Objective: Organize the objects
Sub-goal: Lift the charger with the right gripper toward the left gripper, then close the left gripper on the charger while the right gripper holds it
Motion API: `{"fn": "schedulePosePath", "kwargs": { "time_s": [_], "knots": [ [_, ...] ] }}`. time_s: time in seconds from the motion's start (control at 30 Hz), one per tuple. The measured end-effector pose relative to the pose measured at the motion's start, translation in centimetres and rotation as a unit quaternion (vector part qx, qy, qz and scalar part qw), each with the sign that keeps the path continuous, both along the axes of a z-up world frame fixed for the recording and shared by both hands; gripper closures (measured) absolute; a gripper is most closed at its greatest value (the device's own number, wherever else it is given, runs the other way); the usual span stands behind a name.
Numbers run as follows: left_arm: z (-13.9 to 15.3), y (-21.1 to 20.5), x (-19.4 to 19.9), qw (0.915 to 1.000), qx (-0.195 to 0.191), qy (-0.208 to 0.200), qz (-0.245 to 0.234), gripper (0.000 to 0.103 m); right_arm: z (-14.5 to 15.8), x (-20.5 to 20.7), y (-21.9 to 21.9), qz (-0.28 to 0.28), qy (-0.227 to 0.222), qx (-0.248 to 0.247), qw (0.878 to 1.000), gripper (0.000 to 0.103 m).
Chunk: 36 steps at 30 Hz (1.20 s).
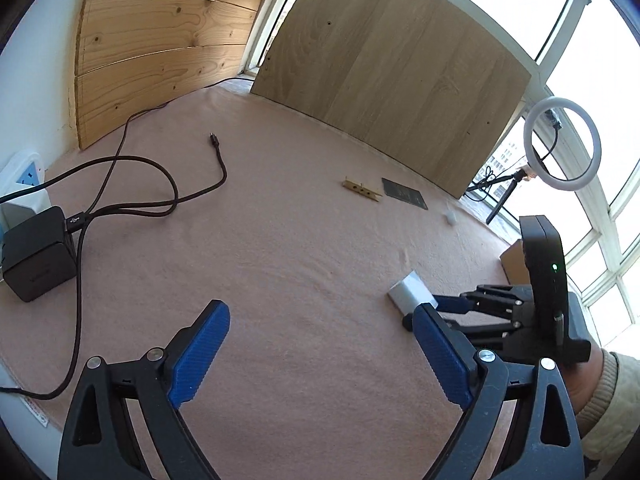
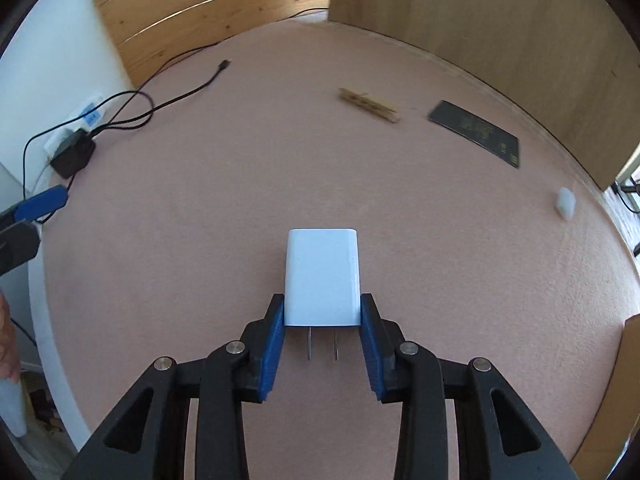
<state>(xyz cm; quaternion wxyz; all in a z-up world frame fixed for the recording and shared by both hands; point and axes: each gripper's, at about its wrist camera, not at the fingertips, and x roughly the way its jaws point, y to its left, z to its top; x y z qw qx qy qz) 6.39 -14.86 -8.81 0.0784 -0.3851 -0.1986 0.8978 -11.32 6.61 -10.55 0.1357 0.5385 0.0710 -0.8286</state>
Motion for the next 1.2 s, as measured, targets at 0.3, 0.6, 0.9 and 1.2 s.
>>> {"fn": "schedulePosePath", "kwargs": {
  "time_s": [0.3,0.6,0.9,1.2],
  "knots": [
    [-1.3,-4.3,-1.9,0.9956,-0.005,0.042,-0.084,0.005,0.1,3.2,-9.0,0.154,-0.016,0.033,0.987,0.071],
    [-2.3,-2.8,-1.9,0.9731,-0.033,0.064,-0.219,0.005,-0.1,2.8,-9.7,0.255,-0.048,0.045,0.965,0.071],
    [-3.7,1.6,-1.4,0.9292,-0.179,0.019,-0.323,0.004,-0.1,2.2,-12.4,0.390,-0.074,0.083,0.914,0.071],
    [-5.2,2.2,0.1,0.9068,-0.215,0.006,-0.362,0.004,-0.1,3.6,-13.7,0.455,-0.078,0.094,0.882,0.071]
  ]
}}
